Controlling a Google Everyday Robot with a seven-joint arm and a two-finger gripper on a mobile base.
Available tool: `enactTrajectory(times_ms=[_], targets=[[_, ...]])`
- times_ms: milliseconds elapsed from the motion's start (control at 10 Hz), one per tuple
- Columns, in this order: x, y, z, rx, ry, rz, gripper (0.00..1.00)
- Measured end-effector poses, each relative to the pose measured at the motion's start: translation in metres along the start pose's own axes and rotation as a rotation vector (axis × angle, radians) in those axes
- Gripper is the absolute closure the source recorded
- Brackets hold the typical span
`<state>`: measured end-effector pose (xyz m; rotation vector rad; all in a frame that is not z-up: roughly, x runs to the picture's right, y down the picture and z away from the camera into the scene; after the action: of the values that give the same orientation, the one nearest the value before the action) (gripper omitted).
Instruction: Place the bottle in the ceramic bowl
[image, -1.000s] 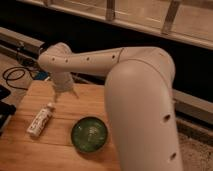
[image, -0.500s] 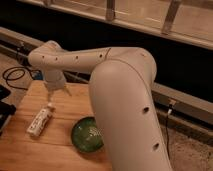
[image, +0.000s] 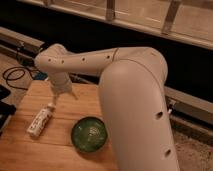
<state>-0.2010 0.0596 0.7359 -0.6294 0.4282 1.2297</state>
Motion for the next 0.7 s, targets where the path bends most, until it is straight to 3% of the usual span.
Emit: enactTrajectory(times_ms=[300,500,700], targets=[[-0.003,0.012,0.011,-0.015,0.016,-0.038,0.35],[-0.022,0.040,0.018,-0.032,0.017,-0.074,0.35],[-0.049,0.080,0.024,-0.072,-0.022,-0.102,0.35]])
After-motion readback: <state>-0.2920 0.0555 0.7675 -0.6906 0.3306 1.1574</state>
